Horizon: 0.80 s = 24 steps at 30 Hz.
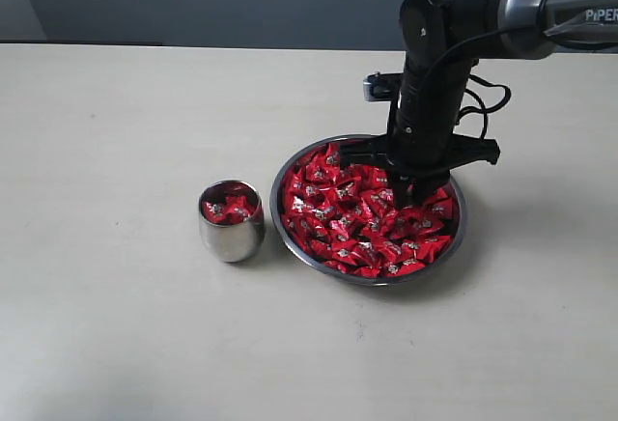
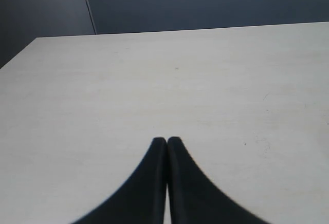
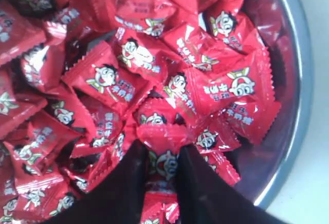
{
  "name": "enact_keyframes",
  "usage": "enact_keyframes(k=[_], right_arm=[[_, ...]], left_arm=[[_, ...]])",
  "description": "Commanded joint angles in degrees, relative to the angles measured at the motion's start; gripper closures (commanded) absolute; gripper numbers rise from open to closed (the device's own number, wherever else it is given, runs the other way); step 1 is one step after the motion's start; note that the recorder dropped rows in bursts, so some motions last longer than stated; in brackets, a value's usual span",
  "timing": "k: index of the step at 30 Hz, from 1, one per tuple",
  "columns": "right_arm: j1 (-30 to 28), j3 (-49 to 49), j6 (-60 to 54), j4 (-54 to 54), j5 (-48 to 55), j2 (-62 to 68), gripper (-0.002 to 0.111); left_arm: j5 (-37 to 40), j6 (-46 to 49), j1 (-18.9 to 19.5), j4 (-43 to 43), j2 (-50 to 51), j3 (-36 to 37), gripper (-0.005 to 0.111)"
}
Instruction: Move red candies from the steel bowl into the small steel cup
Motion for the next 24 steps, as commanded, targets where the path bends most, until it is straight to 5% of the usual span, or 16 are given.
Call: enact_keyframes(k=[1, 4, 24], right_arm=[[0.3, -0.3, -1.7, -0.1, -0.1, 0.9, 0.080], [0.3, -0.3, -1.7, -0.1, -0.2, 1.2, 0.073], [0.3, -0.3, -1.7, -1.7, -1.5, 1.2, 0.079]], left_arm=[[-0.4, -0.1, -0.4, 0.1, -0.3, 0.3, 0.106], [-0.4, -0.1, -0.4, 0.1, -0.3, 0.3, 0.106], [-0.4, -0.1, -0.4, 0.1, -0.3, 0.3, 0.106]])
